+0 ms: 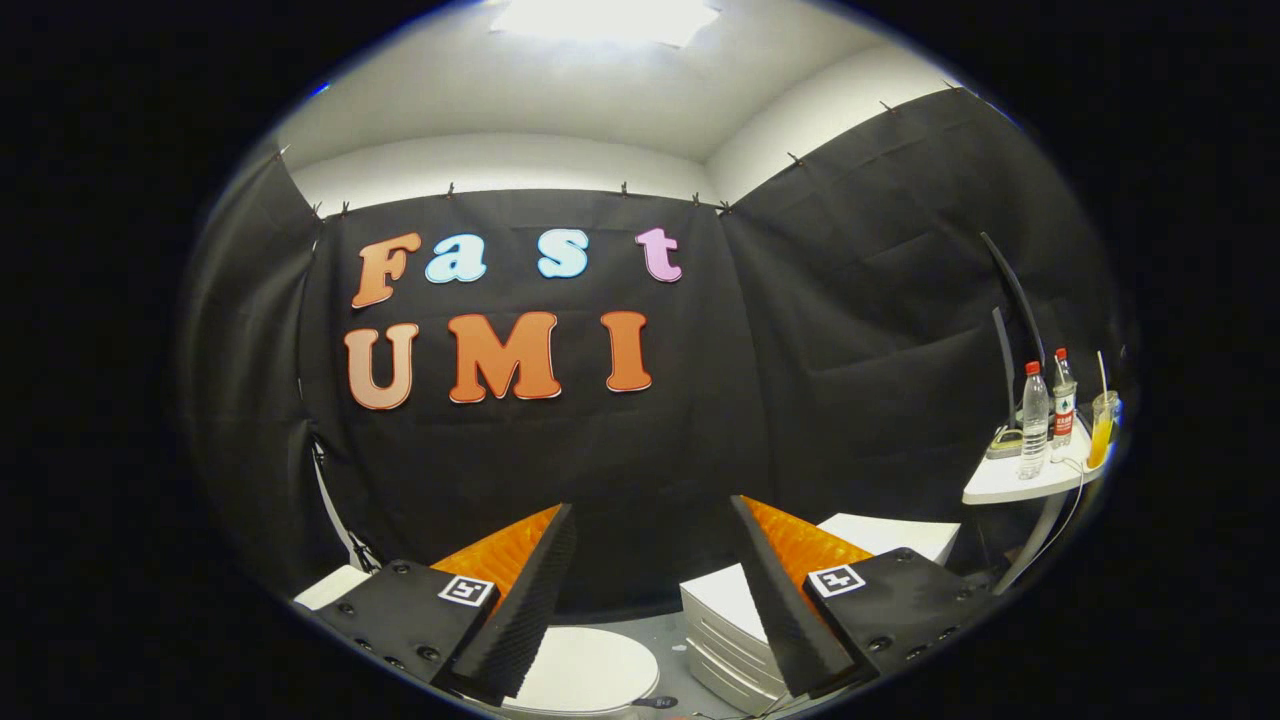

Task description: Open the toilet lid.

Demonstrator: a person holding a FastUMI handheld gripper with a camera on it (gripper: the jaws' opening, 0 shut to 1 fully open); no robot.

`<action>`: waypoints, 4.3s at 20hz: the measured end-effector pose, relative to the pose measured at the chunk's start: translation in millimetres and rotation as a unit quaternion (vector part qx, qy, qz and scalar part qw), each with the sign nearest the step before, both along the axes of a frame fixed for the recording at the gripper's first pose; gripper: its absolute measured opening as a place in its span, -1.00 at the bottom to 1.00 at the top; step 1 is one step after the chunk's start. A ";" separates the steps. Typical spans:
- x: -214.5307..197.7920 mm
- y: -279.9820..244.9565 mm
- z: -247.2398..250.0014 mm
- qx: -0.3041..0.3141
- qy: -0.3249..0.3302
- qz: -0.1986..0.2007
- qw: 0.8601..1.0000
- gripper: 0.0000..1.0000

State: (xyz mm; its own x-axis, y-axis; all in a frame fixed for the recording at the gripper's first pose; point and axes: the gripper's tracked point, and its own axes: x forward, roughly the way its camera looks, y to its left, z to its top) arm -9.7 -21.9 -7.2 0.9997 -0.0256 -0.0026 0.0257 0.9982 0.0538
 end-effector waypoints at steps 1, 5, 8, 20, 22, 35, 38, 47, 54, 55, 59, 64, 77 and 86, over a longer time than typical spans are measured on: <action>1.5 0.7 0.0 0.001 -0.001 0.000 1.000 0.96; 2.3 2.0 -5.6 0.001 -0.002 0.003 1.000 0.96; 1.7 4.7 -6.1 0.007 -0.006 0.004 1.000 0.96; 2.9 2.1 -15.0 -0.005 -0.007 -0.004 1.000 0.96; 2.7 2.6 -16.6 -0.013 -0.007 -0.007 1.000 0.96; 2.7 8.3 -16.8 -0.020 -0.006 -0.001 1.000 0.97; 1.3 10.9 -16.6 -0.025 -0.011 0.005 1.000 0.97; 3.0 3.2 -21.6 -0.044 -0.009 0.000 0.999 0.96; 5.0 -2.8 -32.2 -0.050 -0.006 -0.004 0.999 0.97; 4.6 -2.6 -33.2 -0.051 -0.005 -0.003 0.999 0.96; 6.6 -2.2 -38.3 -0.048 -0.004 0.000 0.999 0.96; 11.2 -8.6 -65.4 -0.049 0.000 0.002 0.999 0.96; 3.6 -20.1 -361.5 0.073 0.201 -0.016 0.977 0.97; -16.5 -27.5 -511.7 0.214 0.303 -0.063 0.927 0.94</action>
